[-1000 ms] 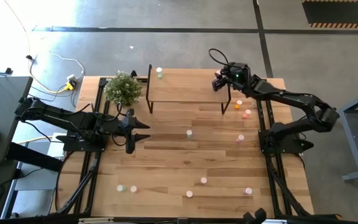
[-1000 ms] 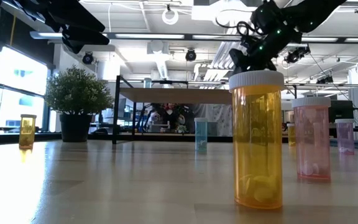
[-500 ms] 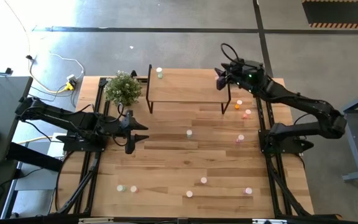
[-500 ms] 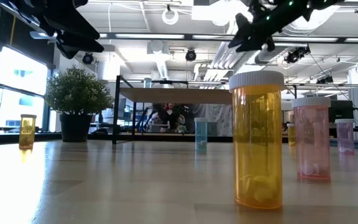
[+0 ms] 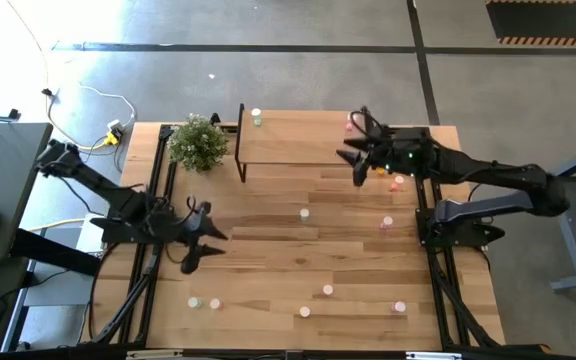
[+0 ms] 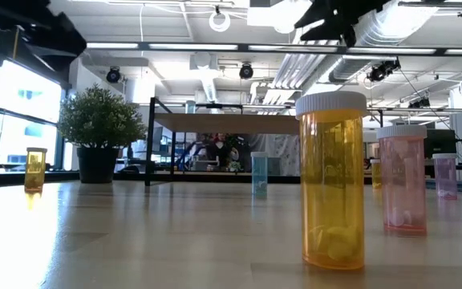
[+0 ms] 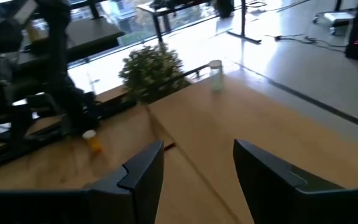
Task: Pick and place medicine bottles onto shelf by color
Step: Put the bottom left pink pill bottle on the shelf
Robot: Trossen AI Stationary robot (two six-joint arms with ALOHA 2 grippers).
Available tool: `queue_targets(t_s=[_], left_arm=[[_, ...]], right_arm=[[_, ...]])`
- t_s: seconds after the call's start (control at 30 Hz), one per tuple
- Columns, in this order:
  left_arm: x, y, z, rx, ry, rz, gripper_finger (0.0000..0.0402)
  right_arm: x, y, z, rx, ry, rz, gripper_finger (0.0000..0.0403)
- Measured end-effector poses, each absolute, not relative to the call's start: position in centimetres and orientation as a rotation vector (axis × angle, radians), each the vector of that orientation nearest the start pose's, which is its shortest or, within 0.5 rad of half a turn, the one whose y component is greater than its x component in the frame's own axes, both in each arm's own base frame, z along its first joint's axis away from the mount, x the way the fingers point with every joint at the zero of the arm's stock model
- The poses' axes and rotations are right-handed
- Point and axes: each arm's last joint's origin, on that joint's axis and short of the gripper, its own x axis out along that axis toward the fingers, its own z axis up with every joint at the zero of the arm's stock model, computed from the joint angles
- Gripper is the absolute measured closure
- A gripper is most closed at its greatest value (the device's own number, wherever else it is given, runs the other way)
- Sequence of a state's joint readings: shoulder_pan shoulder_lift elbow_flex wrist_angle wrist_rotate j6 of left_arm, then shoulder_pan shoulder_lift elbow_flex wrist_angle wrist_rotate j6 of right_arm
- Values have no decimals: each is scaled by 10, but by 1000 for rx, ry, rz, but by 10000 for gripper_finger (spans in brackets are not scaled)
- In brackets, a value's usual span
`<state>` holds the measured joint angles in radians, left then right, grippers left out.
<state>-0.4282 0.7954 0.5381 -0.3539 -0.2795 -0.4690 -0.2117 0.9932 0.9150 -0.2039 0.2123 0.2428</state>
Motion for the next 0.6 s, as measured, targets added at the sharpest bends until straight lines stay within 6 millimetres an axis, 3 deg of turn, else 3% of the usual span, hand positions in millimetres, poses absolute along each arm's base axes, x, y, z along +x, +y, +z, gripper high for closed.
queue_targets(t_s=[0.23, 0.6], left_arm=[[146, -87, 227, -210, 636, -94, 220], [150, -126, 206, -157, 691, -167, 220]], right_arm=[[215, -25, 339, 257, 229, -397, 217], [216, -10, 339, 299, 220, -380, 217]])
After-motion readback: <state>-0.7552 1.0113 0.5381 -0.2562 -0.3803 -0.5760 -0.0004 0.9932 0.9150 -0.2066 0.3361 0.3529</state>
